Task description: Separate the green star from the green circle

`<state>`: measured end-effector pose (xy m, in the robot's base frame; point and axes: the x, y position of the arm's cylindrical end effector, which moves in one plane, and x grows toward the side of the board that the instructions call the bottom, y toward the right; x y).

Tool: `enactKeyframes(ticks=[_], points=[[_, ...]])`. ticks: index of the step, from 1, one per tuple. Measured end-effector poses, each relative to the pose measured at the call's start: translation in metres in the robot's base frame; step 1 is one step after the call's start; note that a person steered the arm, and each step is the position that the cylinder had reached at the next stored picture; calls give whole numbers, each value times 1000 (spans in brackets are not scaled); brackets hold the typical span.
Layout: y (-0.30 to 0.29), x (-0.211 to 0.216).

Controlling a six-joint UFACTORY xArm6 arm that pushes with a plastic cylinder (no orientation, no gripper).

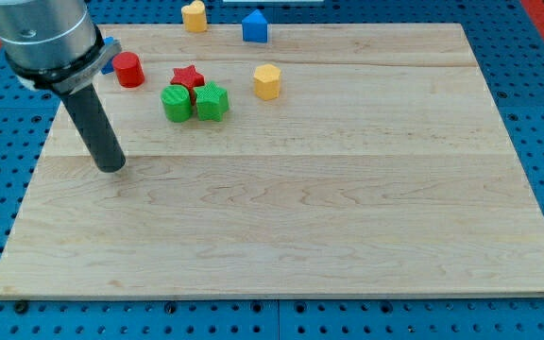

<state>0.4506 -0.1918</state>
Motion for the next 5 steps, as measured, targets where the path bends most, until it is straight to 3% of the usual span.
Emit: enactKeyframes(ticks=[2, 3, 5], points=[[85, -70], [113, -77], [30, -55]])
